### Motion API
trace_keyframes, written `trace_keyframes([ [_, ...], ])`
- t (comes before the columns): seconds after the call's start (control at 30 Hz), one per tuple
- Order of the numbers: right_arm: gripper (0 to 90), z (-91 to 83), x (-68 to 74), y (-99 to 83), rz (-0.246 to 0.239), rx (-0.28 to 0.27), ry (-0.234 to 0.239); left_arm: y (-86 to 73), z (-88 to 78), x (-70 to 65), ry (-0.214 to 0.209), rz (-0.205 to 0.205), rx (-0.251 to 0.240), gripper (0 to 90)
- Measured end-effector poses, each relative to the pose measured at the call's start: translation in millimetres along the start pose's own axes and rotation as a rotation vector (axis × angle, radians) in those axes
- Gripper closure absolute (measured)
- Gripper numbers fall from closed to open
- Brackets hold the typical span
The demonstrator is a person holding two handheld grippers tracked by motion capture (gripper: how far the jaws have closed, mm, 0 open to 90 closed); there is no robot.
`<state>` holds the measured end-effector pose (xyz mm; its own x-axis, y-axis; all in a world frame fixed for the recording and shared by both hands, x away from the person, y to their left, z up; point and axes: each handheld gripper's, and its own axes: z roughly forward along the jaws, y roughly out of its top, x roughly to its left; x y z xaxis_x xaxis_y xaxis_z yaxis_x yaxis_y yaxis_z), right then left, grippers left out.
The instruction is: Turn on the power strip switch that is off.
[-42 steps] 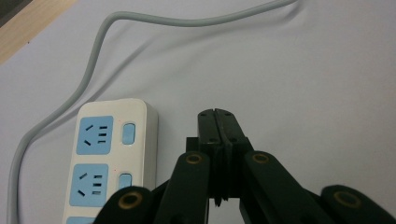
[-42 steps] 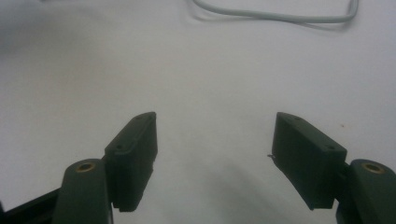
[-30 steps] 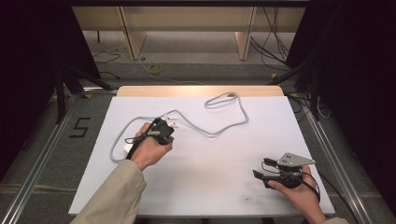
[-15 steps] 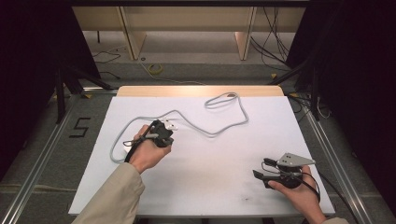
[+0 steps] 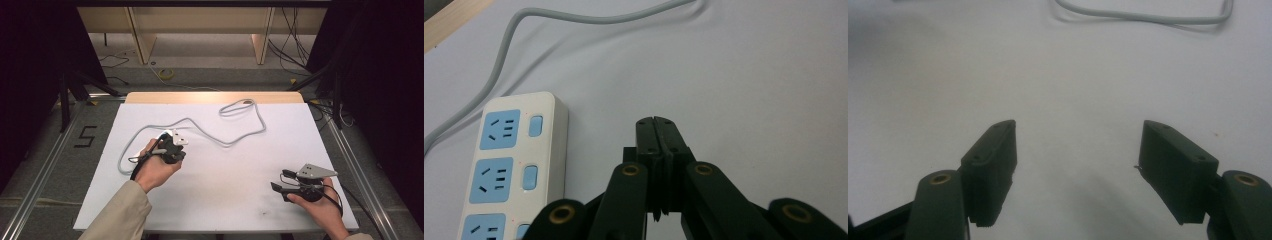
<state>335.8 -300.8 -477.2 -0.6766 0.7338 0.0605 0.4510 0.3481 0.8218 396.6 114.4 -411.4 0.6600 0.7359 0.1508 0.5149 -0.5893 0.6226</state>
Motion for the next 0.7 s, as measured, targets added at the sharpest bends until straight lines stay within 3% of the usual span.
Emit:
trace_keyframes([
  [0.07, 32.3, 0.2, 0.2, 0.1, -0.001, 0.001, 0.0, -3.0, -1.3, -0.7, -0.008, -0.004, -0.003, 83.4],
  [0.23, 32.3, 0.5, 0.3, 0.2, -0.001, 0.002, 0.001, -10.1, -4.5, -2.0, -0.014, -0.008, -0.019, 80.8],
  [0.37, 32.3, 0.6, 0.3, 0.2, 0.0, 0.003, 0.001, -15.5, -6.0, -2.3, -0.039, -0.013, -0.051, 72.8],
  [0.63, 32.3, 0.3, 0.3, 0.1, -0.001, 0.003, 0.003, -29.8, -7.3, -5.7, -0.066, -0.013, -0.136, 42.7],
  [0.7, 32.3, 0.3, 0.5, 0.1, -0.003, 0.003, 0.005, -34.8, -8.0, -6.6, -0.066, -0.018, -0.13, 36.5],
])
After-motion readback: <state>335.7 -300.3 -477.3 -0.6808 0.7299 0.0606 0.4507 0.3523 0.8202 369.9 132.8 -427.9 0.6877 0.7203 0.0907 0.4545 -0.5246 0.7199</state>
